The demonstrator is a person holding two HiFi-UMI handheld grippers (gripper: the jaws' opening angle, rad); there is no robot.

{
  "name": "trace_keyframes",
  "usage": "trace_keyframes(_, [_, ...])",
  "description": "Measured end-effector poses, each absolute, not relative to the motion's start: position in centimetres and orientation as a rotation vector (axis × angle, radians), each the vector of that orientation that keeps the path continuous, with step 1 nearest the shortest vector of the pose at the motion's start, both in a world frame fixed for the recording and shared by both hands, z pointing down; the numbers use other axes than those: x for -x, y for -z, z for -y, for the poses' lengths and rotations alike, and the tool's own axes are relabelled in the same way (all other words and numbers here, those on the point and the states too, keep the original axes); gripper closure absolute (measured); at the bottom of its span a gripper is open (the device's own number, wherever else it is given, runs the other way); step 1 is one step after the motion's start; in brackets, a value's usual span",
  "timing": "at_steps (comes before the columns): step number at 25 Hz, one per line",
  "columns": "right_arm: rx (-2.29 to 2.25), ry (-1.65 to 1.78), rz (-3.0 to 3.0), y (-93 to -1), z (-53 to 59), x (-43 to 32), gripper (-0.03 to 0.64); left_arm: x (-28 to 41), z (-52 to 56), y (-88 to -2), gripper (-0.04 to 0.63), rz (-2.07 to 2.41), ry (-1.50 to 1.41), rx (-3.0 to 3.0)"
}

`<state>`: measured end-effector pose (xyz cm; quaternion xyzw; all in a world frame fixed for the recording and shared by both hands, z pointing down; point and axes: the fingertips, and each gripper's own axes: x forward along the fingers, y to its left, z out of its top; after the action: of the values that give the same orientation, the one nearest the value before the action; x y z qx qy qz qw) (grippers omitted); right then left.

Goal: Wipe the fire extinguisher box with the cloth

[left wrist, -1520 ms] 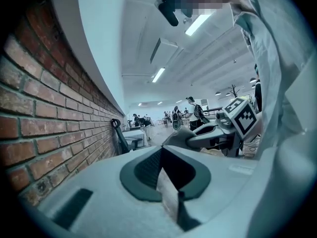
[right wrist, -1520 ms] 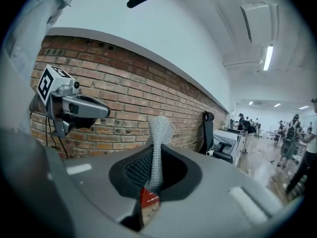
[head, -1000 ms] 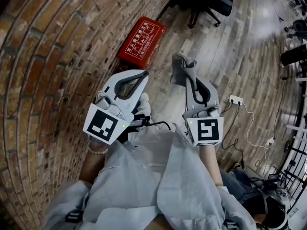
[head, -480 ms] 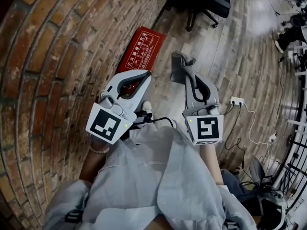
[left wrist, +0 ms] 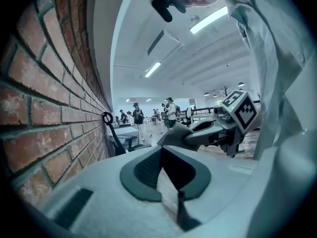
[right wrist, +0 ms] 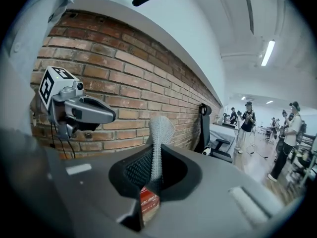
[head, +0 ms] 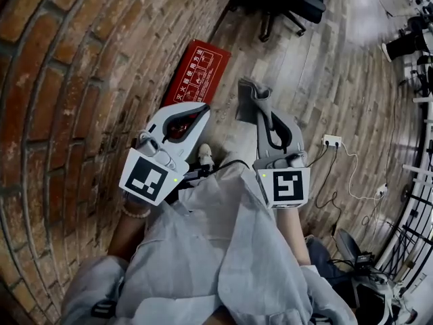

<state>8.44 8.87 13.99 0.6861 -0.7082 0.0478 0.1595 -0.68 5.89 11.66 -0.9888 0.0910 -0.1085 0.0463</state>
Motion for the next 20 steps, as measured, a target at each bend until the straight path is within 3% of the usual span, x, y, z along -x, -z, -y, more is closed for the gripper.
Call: trace_keyframes(20, [-1.574,-0.173,2.191,-21.6,-1.0,-9.5,0.592,1.6,0.1,-18.0,0.603,-0.694,0.476,3.052])
